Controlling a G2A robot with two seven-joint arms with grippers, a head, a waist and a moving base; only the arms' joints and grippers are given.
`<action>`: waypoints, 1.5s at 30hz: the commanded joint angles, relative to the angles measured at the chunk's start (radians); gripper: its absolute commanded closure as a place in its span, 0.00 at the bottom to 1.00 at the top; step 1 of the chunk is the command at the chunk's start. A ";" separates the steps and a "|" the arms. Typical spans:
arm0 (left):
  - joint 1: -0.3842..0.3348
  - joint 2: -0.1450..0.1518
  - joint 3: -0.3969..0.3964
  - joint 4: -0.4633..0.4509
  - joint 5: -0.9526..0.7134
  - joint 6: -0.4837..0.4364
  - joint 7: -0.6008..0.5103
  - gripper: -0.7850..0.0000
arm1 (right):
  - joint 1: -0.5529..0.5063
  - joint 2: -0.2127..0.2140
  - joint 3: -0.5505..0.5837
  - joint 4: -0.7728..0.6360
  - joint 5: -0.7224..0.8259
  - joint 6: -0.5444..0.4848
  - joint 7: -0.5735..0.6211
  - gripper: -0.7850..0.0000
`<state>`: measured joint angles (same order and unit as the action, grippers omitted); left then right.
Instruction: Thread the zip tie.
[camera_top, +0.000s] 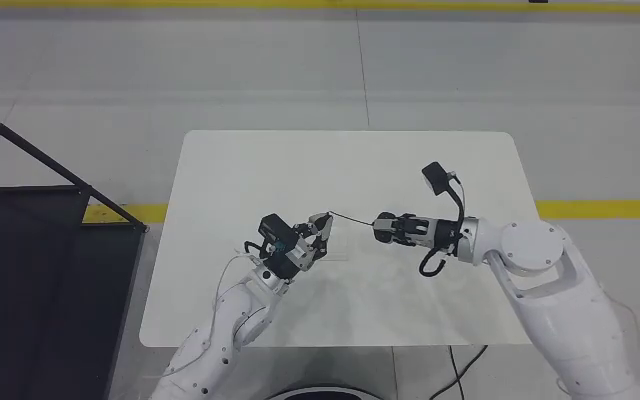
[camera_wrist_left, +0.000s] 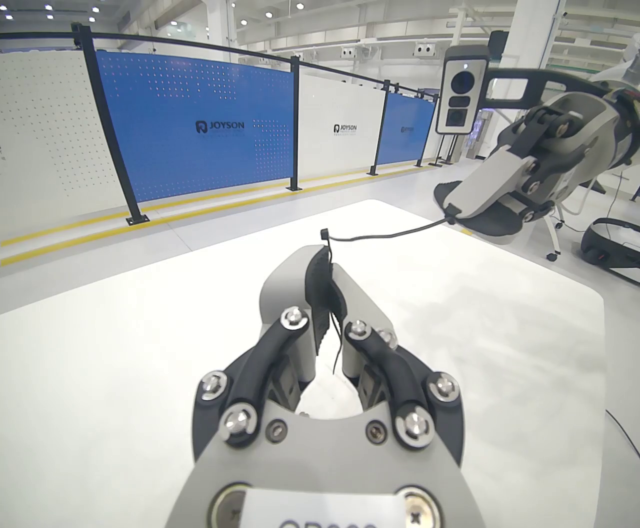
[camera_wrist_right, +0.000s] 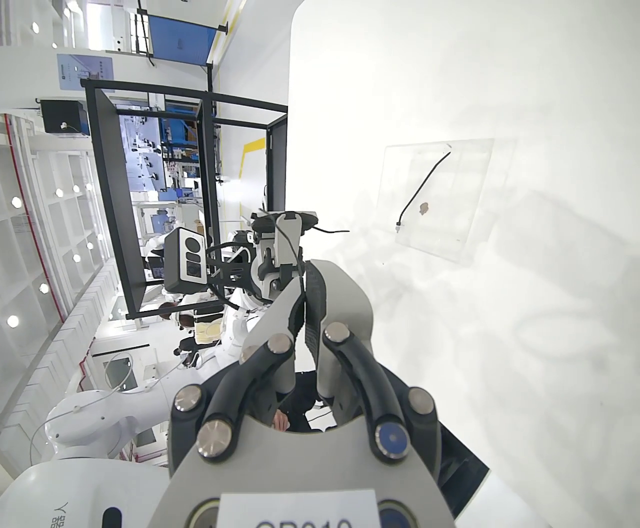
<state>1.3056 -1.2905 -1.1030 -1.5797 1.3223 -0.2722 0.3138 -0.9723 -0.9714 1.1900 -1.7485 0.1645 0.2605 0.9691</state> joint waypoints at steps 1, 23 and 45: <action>0.000 0.000 0.000 0.000 0.000 0.000 0.000 1.00 | 0.001 0.000 -0.001 -0.002 -0.005 0.006 0.000 1.00; 0.023 0.002 -0.034 -0.033 0.044 0.088 -0.002 1.00 | -0.290 0.029 0.166 -0.205 -0.013 -0.062 -0.134 1.00; 0.029 -0.008 0.010 -0.036 0.164 0.214 0.009 1.00 | -0.254 0.013 0.065 -0.250 -0.068 0.057 -0.214 1.00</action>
<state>1.3349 -1.2965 -1.1042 -1.6212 1.4667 -0.0739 0.3198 -1.2316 -0.9569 1.2582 -2.0022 0.0905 0.3096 0.7582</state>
